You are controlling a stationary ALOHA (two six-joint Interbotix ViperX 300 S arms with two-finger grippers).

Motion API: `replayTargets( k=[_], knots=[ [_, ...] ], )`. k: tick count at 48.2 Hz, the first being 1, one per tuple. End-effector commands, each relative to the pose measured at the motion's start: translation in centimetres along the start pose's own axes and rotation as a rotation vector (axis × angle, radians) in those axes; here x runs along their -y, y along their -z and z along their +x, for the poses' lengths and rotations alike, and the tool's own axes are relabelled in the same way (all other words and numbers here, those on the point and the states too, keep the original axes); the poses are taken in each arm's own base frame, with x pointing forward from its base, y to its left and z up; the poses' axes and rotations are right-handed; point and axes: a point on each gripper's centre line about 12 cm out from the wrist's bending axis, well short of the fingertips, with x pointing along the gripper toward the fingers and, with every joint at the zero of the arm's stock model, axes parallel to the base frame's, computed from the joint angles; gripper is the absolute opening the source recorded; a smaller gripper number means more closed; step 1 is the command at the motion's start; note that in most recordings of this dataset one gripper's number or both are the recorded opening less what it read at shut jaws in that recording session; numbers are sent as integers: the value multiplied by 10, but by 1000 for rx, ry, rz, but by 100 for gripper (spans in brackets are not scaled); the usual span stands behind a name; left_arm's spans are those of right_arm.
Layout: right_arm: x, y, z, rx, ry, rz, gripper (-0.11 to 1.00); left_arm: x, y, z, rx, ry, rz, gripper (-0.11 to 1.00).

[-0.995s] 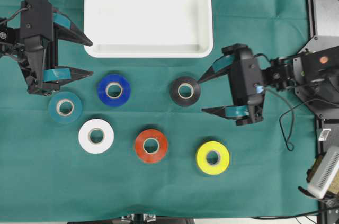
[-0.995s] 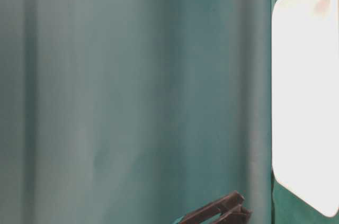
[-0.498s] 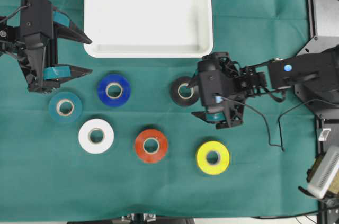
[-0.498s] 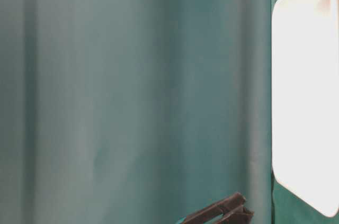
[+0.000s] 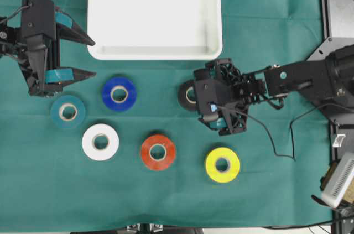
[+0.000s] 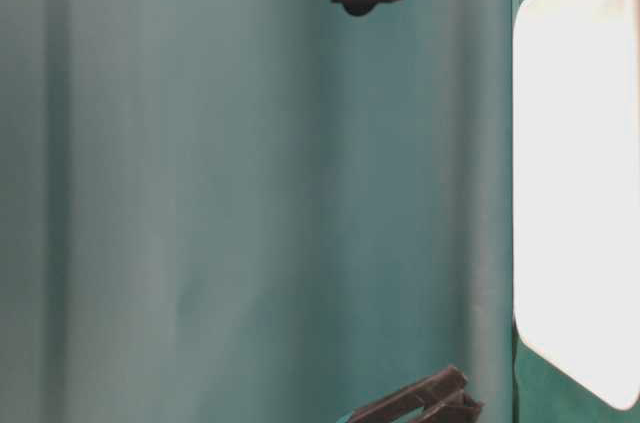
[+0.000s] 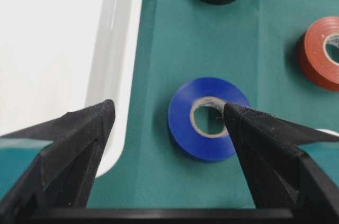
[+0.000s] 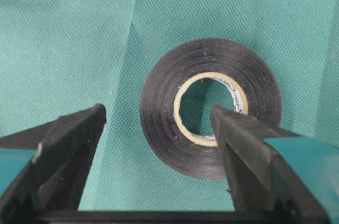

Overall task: Put the tape alternately from left to right into the white case.
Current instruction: 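Lower the right gripper onto the black tape roll and grasp its core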

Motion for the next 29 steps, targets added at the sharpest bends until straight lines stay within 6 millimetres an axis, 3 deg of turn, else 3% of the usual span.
replayTargets(
  k=[1,14,23,29],
  knots=[
    [0,-9,-1,26,-1,5,84,0,-7,-2,23,0,0,65],
    [1,-8,1,20,2,6,75,0,-4,-2,16,-1,0,65],
    [3,-9,1,22,4,9,56,-1,-3,-1,14,-1,-2,65],
    [4,-7,3,15,6,10,37,0,-3,-2,15,0,-1,65]
  ],
)
